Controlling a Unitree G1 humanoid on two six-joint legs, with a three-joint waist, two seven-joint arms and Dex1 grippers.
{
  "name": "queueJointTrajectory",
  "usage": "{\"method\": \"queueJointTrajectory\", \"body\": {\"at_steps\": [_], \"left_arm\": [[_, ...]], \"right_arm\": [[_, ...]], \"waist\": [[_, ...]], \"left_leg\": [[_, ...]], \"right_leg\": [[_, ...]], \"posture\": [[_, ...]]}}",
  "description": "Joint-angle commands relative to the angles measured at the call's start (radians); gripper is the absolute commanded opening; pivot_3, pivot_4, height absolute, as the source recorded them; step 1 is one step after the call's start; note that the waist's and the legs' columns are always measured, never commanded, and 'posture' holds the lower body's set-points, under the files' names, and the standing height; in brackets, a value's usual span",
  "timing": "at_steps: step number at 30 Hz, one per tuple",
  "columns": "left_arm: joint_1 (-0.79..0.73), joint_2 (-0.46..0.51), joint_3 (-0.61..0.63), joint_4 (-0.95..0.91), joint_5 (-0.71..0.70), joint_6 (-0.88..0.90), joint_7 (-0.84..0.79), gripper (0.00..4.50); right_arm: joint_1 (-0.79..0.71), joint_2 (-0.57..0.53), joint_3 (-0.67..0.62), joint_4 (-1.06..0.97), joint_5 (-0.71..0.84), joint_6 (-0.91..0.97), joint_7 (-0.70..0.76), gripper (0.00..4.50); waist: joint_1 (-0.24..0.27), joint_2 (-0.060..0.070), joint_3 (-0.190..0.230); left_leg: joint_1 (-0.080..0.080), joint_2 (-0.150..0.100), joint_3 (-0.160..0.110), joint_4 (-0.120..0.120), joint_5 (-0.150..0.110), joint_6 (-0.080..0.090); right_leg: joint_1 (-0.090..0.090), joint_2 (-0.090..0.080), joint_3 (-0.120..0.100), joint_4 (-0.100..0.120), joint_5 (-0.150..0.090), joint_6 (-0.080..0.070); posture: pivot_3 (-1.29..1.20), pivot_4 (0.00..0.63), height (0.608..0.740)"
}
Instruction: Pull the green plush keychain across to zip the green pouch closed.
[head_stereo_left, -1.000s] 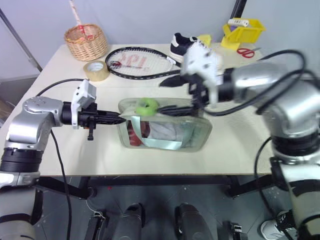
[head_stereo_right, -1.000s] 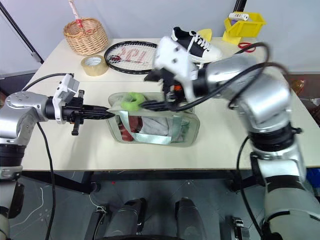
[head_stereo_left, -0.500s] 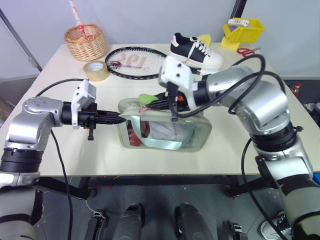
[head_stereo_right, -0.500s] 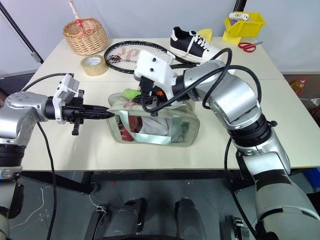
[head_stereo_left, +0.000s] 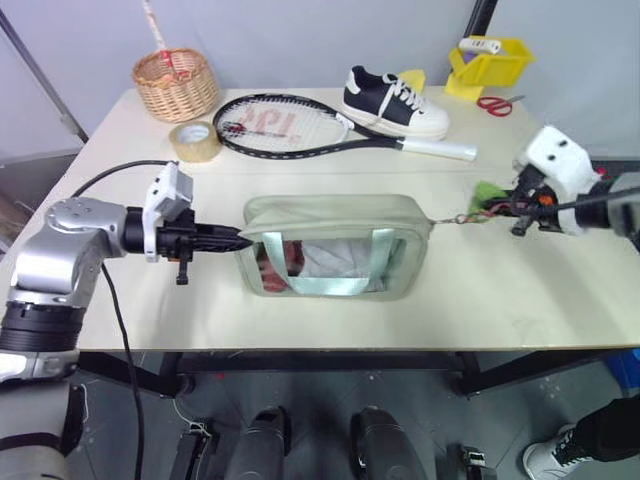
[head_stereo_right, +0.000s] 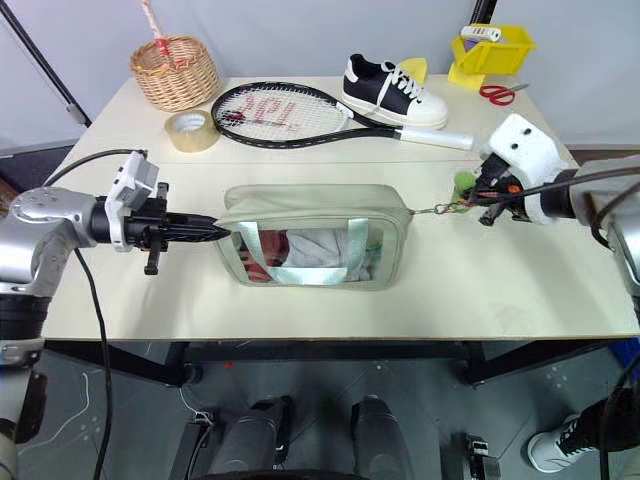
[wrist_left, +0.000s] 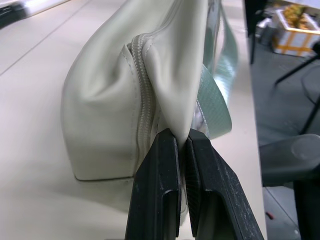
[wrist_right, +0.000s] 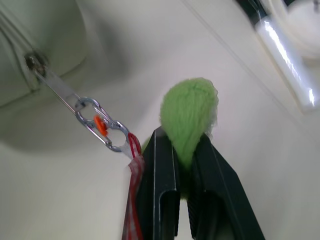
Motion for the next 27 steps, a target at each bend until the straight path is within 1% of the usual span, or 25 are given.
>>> {"method": "queueJointTrajectory", "body": {"at_steps": [1, 4, 5, 7, 10, 13, 16, 20, 23, 27], "left_arm": [[0.011, 0.041, 0.033, 0.018, 0.006, 0.013, 0.009, 0.0], [0.013, 0.049, 0.029, 0.017, -0.002, 0.011, 0.01, 0.0], [0.011, 0.05, 0.028, 0.017, -0.003, 0.013, 0.012, 0.0], [0.007, 0.05, 0.026, 0.017, -0.005, 0.016, 0.014, 0.0], [0.004, 0.053, 0.024, 0.017, -0.008, 0.019, 0.017, 0.0], [0.003, 0.055, 0.025, 0.014, -0.01, 0.024, 0.018, 0.0], [0.009, 0.057, 0.029, 0.002, -0.014, 0.035, 0.02, 0.0], [0.017, 0.059, 0.032, -0.006, -0.021, 0.042, 0.025, 0.0], [0.024, 0.059, 0.034, -0.017, -0.028, 0.048, 0.031, 0.0], [0.024, 0.055, 0.036, -0.025, -0.033, 0.053, 0.038, 0.0]], "right_arm": [[0.104, -0.088, -0.091, 0.059, -0.122, -0.046, -0.092, 0.08], [0.188, -0.056, -0.064, -0.063, -0.081, -0.045, -0.08, 0.08], [0.197, -0.023, -0.043, -0.118, -0.059, -0.031, -0.085, 0.08], [0.196, 0.035, -0.004, -0.191, -0.031, -0.002, -0.099, 0.08], [0.169, 0.124, 0.061, -0.248, -0.021, 0.04, -0.13, 0.08], [0.16, 0.181, 0.146, -0.287, -0.055, 0.059, -0.155, 0.08], [0.168, 0.195, 0.219, -0.303, -0.097, 0.062, -0.168, 0.08], [0.175, 0.175, 0.256, -0.305, -0.137, 0.052, -0.158, 0.08], [0.162, 0.175, 0.242, -0.292, -0.14, 0.055, -0.148, 0.08], [0.111, 0.166, 0.174, -0.253, -0.118, 0.062, -0.121, 0.08]], "waist": [[-0.002, 0.0, 0.0], [-0.005, 0.0, 0.0], [-0.007, 0.0, 0.0], [-0.011, 0.0, 0.0], [-0.011, 0.0, 0.0], [-0.007, 0.0, 0.0], [-0.005, 0.0, 0.0], [-0.008, 0.0, 0.0], [-0.007, 0.0, 0.0], [-0.007, 0.0, 0.0]], "left_leg": [[0.0, 0.0, 0.0, 0.0, 0.0, 0.0], [0.0, 0.0, 0.0, 0.0, 0.0, 0.0], [0.0, 0.0, 0.0, 0.0, 0.0, 0.0], [0.0, 0.001, 0.0, 0.0, 0.0, 0.0], [0.001, 0.001, -0.001, 0.0, 0.0, 0.0], [0.001, 0.001, -0.001, 0.0, 0.0, 0.0], [0.0, 0.001, -0.001, 0.0, 0.0, 0.0], [0.001, 0.001, -0.001, 0.0, 0.0, 0.0], [0.001, 0.001, -0.001, 0.0, 0.0, 0.0], [0.001, 0.001, -0.001, 0.0, 0.0, 0.0]], "right_leg": [[0.0, 0.0, 0.0, 0.0, 0.0, 0.0], [0.0, 0.0, 0.0, 0.0, 0.0, 0.0], [0.0, 0.0, 0.0, 0.0, 0.0, 0.0], [0.0, 0.0, 0.0, 0.0, 0.0, 0.0], [0.0, 0.002, 0.0, 0.0, 0.0, 0.0], [0.0, 0.001, 0.0, 0.0, 0.0, 0.0], [0.0, 0.001, 0.0, 0.0, 0.0, 0.0], [0.0, 0.001, 0.0, 0.0, 0.0, 0.0], [0.001, 0.001, 0.0, 0.0, 0.0, 0.0], [0.001, 0.001, 0.0, 0.0, 0.0, 0.0]], "posture": [[0.0, 0.15, 0.695], [0.0, 0.15, 0.695], [0.0, 0.15, 0.695], [0.0, 0.15, 0.695], [0.0, 0.15, 0.695], [0.0, 0.15, 0.695], [0.0, 0.15, 0.695], [0.0, 0.15, 0.695], [0.0, 0.15, 0.695], [0.0, 0.15, 0.695]]}}
